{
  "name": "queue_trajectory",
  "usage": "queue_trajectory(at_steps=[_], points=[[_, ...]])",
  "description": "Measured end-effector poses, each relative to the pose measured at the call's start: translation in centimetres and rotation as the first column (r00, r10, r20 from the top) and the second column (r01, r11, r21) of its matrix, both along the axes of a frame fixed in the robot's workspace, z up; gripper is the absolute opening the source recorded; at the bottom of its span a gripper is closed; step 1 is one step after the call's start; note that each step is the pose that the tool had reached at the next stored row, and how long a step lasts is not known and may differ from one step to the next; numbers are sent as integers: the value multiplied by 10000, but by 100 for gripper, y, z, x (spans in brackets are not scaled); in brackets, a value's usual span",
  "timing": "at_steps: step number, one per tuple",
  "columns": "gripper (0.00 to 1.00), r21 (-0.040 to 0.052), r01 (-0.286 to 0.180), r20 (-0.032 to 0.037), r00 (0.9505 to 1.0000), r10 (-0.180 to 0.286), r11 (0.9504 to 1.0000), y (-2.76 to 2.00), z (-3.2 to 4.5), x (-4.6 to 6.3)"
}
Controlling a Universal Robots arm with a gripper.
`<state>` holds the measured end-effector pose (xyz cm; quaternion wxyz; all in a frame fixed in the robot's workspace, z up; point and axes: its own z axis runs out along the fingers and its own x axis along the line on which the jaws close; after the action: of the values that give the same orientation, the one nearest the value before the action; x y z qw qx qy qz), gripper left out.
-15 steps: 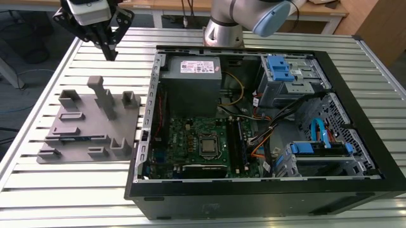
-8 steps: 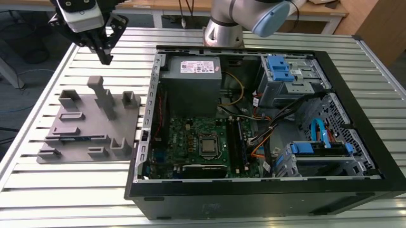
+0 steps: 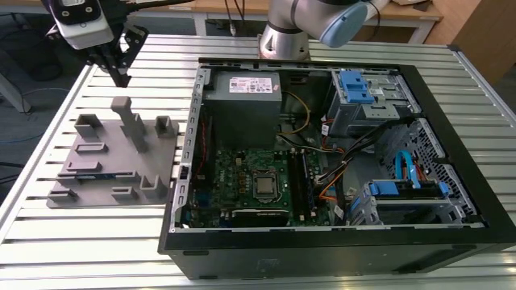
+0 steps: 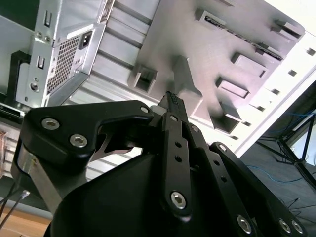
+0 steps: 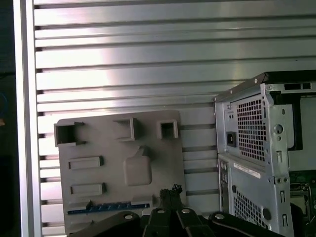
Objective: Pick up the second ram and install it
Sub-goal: 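Reach for the second ram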
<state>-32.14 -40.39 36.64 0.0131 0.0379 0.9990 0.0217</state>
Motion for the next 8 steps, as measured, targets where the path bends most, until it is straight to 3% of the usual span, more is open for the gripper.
queue_trajectory(at_steps=[8], points=[[11, -1, -1, -1, 10000, 1, 10000, -33, -38, -157]])
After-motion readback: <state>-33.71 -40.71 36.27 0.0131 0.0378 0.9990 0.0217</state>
